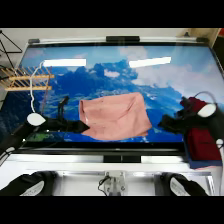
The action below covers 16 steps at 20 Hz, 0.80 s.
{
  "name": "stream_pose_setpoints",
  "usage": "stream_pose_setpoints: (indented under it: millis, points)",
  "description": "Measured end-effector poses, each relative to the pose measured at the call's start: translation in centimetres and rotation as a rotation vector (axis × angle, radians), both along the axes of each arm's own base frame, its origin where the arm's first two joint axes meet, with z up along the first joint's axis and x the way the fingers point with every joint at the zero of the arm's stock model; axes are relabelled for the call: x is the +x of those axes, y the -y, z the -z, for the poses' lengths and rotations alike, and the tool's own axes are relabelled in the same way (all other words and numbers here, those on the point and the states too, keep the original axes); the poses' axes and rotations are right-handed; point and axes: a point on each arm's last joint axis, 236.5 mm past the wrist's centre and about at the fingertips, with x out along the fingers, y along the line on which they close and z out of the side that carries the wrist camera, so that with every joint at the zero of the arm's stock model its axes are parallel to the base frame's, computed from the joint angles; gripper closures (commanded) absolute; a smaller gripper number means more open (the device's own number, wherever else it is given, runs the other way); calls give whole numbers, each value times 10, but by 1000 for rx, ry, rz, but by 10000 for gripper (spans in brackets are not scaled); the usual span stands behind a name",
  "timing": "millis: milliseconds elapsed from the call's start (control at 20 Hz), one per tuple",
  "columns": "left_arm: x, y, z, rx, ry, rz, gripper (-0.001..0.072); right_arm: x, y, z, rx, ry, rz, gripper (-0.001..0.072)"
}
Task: Fold the shirts.
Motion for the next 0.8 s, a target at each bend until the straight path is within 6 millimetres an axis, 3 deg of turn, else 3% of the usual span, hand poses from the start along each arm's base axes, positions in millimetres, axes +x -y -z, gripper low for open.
stream_pose_setpoints:
  millis: [150, 400, 750, 800]
  points:
    - [0, 0, 0, 0, 1, -2, 673, -18, -27, 25, 48, -48, -1, 280]
    - [1, 0, 0, 0, 2, -3, 673, -22, -47, 54, 73, -106, 36, 280]
    - [1, 0, 0, 0, 2, -3, 673, -3, -58, 62, 124, -83, 131, 282]
    - [1, 0, 0, 0, 2, -3, 673, -1, -59, 61, 128, -78, 139, 365]
